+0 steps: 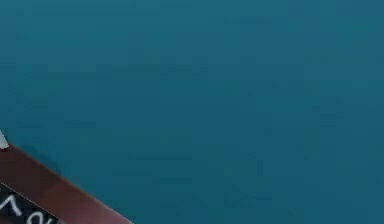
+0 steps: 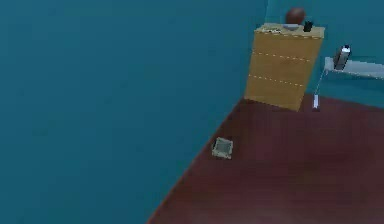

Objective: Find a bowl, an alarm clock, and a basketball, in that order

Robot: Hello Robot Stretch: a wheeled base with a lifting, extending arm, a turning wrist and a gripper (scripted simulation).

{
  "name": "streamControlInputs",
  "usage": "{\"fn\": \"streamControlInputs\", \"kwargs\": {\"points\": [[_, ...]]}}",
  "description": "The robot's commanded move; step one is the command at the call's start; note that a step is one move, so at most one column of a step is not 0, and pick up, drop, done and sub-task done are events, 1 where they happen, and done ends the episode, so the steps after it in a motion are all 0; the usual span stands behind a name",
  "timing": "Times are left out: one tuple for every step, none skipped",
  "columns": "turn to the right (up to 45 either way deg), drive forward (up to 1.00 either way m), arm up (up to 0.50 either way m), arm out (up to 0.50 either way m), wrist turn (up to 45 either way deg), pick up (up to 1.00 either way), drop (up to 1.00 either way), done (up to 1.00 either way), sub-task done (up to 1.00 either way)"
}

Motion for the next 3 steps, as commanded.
{"fn": "streamControlInputs", "kwargs": {"points": [[45.0,0.00,0.00,0.00,0.0,0.00,0.00,0.00,0.00],[45.0,0.00,0.00,0.00,0.0,0.00,0.00,0.00,0.00],[27.0,0.00,0.00,0.00,0.0,0.00,0.00,0.00,0.00]]}}
